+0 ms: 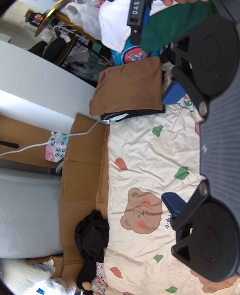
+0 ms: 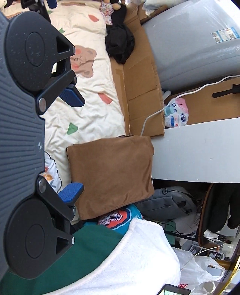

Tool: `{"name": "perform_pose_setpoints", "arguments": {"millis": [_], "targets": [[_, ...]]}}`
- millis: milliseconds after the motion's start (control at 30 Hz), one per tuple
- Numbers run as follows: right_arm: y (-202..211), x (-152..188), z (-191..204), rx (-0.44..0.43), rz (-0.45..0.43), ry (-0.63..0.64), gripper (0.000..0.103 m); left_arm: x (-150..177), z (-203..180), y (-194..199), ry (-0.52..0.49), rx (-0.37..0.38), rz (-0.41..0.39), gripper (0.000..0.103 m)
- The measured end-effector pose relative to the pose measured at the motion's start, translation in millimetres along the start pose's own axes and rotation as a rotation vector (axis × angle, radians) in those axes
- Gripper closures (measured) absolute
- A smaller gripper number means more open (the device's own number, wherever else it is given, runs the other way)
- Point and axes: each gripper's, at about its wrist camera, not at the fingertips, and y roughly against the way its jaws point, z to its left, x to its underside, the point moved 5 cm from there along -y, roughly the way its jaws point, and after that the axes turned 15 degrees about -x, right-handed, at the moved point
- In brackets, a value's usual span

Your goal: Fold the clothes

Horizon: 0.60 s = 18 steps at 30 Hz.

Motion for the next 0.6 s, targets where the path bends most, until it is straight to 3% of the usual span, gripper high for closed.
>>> {"name": "perform_pose_setpoints", "arguments": {"millis": [433,600], "targets": [[21,38,49,-0.052,-0.017,0.100,0.010,28,8,22,0.005,-0.076,0.000,0.000],[17,49,57,-0.109,0.016,0.082,0.010,28,14,31,0.038,-0.064,-0.015,0.000]]}}
